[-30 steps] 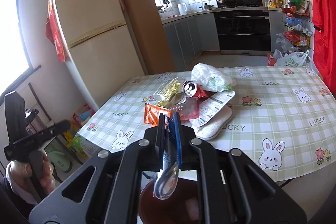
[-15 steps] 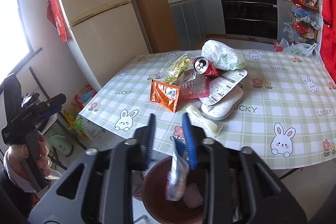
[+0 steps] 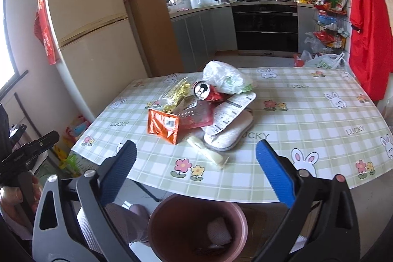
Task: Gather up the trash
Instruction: 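Grasp the orange snack packet with the left tool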
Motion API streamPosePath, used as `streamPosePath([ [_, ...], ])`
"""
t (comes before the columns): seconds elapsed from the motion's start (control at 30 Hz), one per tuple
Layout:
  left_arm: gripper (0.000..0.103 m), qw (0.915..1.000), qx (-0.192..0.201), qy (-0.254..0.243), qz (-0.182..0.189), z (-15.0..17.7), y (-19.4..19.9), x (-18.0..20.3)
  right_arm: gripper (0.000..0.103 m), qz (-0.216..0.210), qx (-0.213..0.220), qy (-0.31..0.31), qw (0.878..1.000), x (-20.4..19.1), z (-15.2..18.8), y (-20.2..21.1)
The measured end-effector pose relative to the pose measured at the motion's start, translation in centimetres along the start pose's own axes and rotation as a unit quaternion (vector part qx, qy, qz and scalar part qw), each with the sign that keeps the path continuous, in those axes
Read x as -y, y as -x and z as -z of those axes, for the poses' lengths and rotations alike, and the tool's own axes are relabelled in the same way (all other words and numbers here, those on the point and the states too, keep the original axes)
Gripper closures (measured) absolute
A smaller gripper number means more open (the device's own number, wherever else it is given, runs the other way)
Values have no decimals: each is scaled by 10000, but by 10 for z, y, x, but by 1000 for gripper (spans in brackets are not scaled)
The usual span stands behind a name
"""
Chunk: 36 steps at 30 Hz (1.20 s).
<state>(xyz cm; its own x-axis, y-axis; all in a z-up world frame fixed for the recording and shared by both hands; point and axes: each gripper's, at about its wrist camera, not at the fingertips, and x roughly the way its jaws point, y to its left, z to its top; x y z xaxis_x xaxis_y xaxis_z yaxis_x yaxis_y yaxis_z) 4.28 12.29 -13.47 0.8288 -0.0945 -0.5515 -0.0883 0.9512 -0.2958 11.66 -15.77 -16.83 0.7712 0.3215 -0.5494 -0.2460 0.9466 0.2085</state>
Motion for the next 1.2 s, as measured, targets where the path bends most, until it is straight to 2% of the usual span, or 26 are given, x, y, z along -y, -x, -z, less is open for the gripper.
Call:
streamPosePath([
  [0.23,6,9999,-79,-96,-67,2,-9,1,6,412,94,-30,9991,10,-1,-1],
  [0.5,6,9986,-298,-426,-124,2,-43,17,6,1019,-111,-180,9946,30,-1,-25],
  [0.63,6,9980,-536,-324,52,-2,-72,24,6,1067,-207,-222,9938,40,2,-39],
  [0.87,6,9952,-885,-408,100,-11,-136,35,6,1024,-402,-400,9931,61,7,-67],
  [1.0,6,9906,-1004,-921,-110,0,-179,58,6,1041,-548,-520,9917,72,8,-86],
  [1.13,6,9792,-1201,-1545,-527,13,-227,80,6,971,-663,-635,9910,82,9,-104],
  [1.2,6,9754,-1279,-1630,-750,15,-249,87,6,972,-700,-657,9906,87,9,-112],
])
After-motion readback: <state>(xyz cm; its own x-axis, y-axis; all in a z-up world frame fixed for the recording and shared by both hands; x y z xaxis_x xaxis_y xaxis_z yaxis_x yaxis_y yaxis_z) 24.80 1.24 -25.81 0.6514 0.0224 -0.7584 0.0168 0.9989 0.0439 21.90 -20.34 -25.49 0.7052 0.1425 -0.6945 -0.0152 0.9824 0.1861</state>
